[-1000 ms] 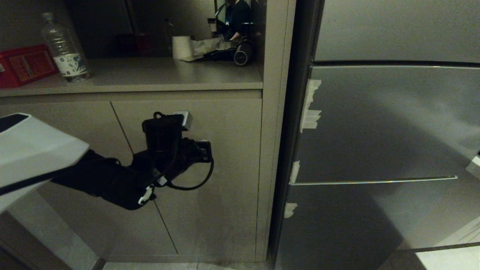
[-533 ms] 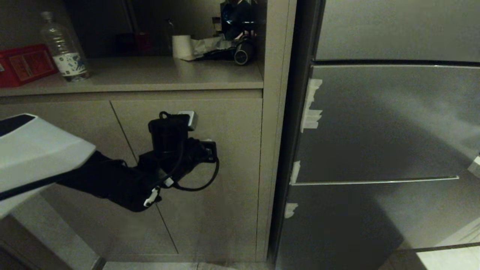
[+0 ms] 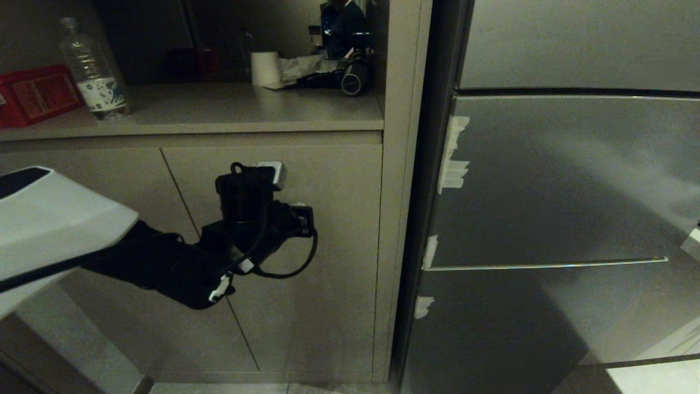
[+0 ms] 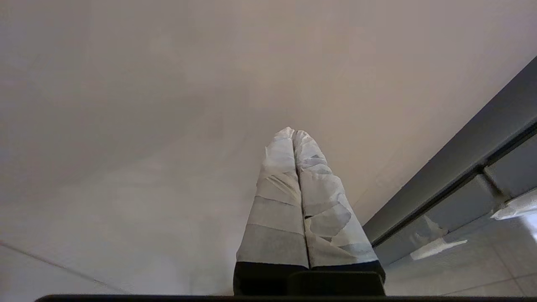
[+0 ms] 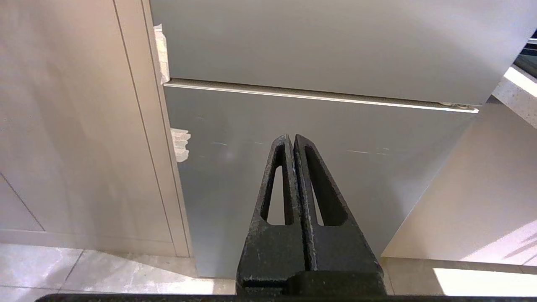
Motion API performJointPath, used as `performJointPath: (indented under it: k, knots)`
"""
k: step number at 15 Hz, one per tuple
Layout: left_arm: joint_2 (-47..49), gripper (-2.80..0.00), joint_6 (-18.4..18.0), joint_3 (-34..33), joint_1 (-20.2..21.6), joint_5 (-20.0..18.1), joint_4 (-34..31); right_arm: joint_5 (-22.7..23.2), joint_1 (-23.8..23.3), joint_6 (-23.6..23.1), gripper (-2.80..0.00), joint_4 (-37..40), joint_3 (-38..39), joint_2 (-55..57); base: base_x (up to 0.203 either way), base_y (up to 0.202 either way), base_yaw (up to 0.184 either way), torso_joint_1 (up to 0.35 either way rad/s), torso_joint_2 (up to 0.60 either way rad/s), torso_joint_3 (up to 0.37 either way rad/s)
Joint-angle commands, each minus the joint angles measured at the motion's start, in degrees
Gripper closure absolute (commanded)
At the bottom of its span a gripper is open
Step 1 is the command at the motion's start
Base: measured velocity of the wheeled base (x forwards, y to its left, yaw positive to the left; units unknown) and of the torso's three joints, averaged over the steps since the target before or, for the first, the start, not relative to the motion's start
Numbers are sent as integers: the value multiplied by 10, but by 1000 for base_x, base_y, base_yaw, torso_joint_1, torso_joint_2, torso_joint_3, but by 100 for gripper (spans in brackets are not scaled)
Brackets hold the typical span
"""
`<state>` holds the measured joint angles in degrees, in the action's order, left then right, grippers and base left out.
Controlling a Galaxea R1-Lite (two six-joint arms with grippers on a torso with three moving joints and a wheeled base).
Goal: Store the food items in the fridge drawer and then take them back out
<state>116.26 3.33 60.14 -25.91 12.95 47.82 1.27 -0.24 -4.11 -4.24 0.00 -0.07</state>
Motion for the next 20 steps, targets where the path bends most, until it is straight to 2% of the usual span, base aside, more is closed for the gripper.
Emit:
performJointPath:
  k: [1,5,14,20]
  knots:
    - [1,0,-4,7,0,3,6,1,0,0,0,-1,18,0,0,0,0,0,0,0]
    - [25,0,-19,45,0,14,4,1,0,1,0,-1,18,0,0,0,0,0,0,0]
    - [64,0,-26,87,-3,11,4,-7,0,14,0,-2,18,1,0,0,0,0,0,0]
    - [61,0,-27,96,-54,14,1,-7,0,14,0,-2,18,1,0,0,0,0,0,0]
